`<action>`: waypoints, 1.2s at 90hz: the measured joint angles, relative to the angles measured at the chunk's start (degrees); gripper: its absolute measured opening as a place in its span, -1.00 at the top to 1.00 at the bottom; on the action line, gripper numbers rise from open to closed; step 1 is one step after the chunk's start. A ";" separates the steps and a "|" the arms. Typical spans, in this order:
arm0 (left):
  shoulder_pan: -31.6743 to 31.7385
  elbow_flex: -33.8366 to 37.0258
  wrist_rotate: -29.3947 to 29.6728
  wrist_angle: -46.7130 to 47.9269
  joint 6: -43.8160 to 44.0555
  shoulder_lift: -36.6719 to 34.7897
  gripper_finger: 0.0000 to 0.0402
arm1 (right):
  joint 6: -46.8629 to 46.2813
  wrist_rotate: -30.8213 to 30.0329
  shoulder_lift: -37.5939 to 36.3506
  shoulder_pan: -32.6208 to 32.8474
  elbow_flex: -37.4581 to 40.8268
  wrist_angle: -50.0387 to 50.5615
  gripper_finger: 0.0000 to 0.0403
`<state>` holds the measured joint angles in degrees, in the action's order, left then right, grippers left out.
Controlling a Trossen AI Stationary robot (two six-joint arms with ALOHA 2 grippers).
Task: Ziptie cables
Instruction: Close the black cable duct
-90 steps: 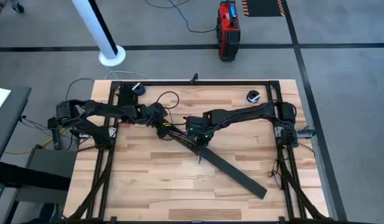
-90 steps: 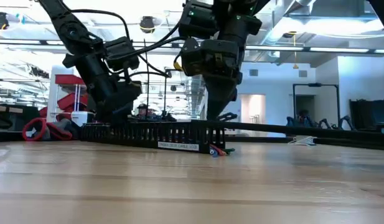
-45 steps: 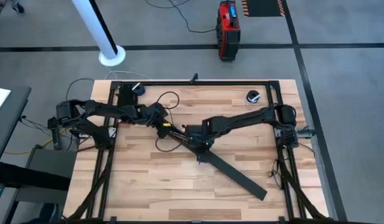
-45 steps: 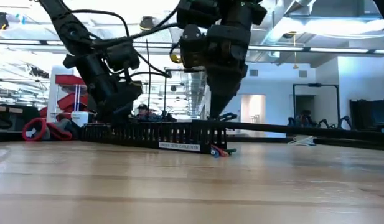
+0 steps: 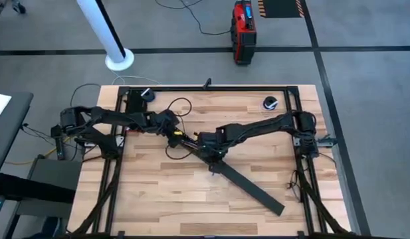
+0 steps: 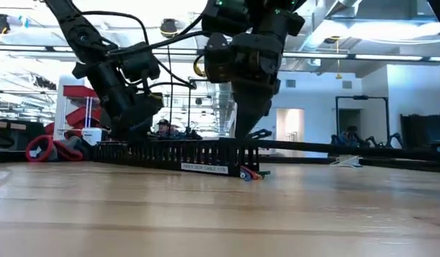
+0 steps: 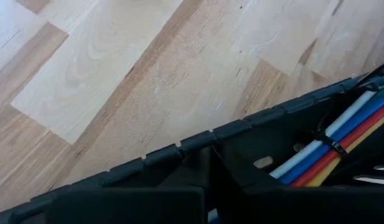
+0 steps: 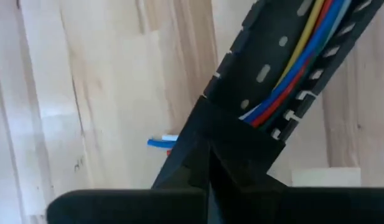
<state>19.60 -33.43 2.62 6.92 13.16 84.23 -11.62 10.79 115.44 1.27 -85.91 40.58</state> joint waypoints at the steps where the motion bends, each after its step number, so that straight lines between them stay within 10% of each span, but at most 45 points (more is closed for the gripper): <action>1: -0.01 0.00 0.01 0.00 -0.01 0.00 1.00 | 0.08 0.03 0.00 -0.11 0.03 -0.03 1.00; 108: 0.03 0.05 0.16 -2.04 1.06 0.11 1.00 | 11.50 2.38 0.24 -7.81 0.15 -5.55 1.00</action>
<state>19.64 -33.38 2.79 4.87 14.22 84.33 -0.12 13.17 115.68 -6.54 -85.76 35.03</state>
